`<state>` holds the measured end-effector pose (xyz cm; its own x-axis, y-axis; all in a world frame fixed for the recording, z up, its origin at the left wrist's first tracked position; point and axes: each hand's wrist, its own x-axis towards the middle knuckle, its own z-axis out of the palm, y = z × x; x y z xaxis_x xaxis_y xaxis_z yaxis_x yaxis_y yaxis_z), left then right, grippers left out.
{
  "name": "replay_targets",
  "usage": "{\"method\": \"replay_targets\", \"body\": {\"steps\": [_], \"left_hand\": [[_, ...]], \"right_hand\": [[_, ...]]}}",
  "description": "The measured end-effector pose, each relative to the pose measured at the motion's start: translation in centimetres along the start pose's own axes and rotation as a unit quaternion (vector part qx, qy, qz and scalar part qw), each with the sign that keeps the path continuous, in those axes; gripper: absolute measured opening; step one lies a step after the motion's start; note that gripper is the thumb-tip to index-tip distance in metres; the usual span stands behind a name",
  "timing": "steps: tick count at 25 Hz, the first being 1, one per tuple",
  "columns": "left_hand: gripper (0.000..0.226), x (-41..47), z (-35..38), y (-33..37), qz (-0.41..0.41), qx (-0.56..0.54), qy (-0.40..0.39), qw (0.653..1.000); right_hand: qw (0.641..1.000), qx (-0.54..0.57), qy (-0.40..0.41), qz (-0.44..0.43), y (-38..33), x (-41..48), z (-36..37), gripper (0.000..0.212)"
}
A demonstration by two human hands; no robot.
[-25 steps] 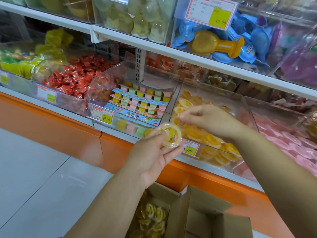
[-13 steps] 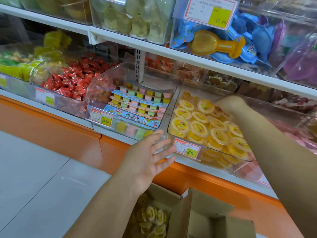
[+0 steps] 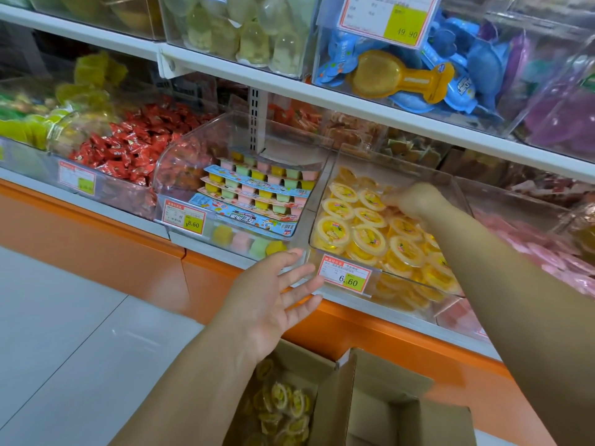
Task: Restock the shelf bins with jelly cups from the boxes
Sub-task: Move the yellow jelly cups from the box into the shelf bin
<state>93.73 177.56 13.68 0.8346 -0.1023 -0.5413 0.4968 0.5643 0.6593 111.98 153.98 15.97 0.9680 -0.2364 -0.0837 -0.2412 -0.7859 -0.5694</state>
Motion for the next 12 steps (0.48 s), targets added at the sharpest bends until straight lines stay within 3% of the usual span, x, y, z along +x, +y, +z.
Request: {"method": "replay_targets", "body": {"steps": [3, 5, 7, 10, 12], "left_hand": [[0.022, 0.2, -0.2, -0.3, -0.005, 0.009, 0.006, 1.0], [0.023, 0.4, -0.6, -0.7, -0.012, 0.027, 0.011, 1.0], [0.024, 0.3, -1.4, -1.6, -0.024, 0.058, 0.021, 0.998], [0.029, 0.0, -4.0, -4.2, -0.059, 0.147, 0.041, 0.986], [0.035, 0.0, -6.9, -6.7, -0.099, 0.219, 0.065, 0.968]], "right_hand": [[0.994, -0.057, 0.087, -0.038, 0.5, -1.0, -1.0, 0.028], [0.971, 0.073, 0.213, -0.082, 0.7, -4.2, -1.3, 0.029], [0.919, 0.23, 0.281, -0.155, 1.1, -10.0, 0.0, 0.02], [0.881, 0.356, 0.241, -0.199, 3.1, -20.3, 5.5, 0.017], [0.907, 0.36, 0.137, -0.171, 4.8, -25.2, 10.1, 0.015]]}}
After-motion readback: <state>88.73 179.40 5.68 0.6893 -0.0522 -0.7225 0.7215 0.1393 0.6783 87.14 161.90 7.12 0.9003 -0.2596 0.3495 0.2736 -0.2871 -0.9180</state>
